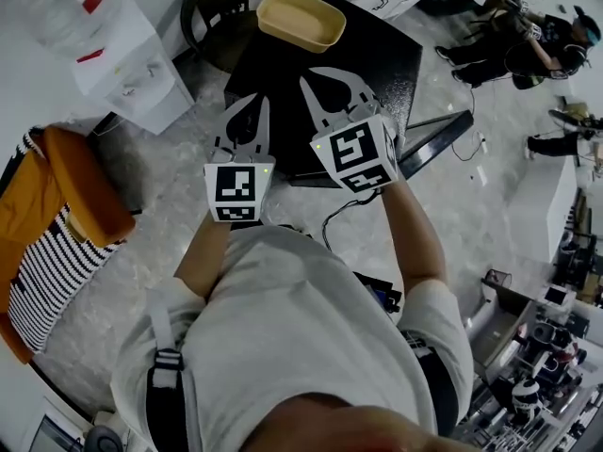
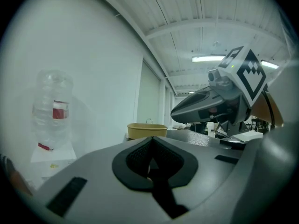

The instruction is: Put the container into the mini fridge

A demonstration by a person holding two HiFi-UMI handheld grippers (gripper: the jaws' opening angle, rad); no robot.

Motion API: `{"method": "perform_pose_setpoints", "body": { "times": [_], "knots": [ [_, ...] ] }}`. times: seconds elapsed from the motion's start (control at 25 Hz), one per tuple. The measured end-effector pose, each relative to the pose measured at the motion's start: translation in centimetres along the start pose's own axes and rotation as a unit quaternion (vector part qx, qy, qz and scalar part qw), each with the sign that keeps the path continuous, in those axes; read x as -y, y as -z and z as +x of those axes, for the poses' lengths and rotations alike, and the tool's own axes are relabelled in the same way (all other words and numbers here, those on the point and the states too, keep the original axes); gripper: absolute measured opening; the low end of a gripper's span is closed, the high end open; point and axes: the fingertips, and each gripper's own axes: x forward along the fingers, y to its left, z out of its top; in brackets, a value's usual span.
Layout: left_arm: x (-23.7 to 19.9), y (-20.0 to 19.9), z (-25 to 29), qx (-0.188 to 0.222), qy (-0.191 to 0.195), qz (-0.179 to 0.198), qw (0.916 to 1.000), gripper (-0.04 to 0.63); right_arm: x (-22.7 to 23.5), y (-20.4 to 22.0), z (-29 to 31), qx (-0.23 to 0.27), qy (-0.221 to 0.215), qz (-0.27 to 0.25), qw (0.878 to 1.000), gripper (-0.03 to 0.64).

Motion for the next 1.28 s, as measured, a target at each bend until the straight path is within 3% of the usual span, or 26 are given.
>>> {"method": "perform_pose_setpoints", "body": {
  "times": [0.84, 1.0, 1.28],
  "knots": [
    [-4.6, 0.1, 2.3, -0.001, 0.007, -0.002, 1.0000, 0.011, 3.5, 2.2, 8.2, -0.122, 0.037, -0.117, 0.985, 0.044],
    [-5.0, -0.1, 2.7, -0.002, 0.010, -0.002, 0.9999, 0.012, 3.7, 3.5, 9.4, -0.153, 0.021, -0.131, 0.979, 0.133],
    [-5.4, 0.2, 3.0, -0.007, 0.015, -0.002, 0.9999, 0.012, 4.5, 4.8, 11.2, -0.182, 0.039, -0.140, 0.972, 0.138]
  ]
}}
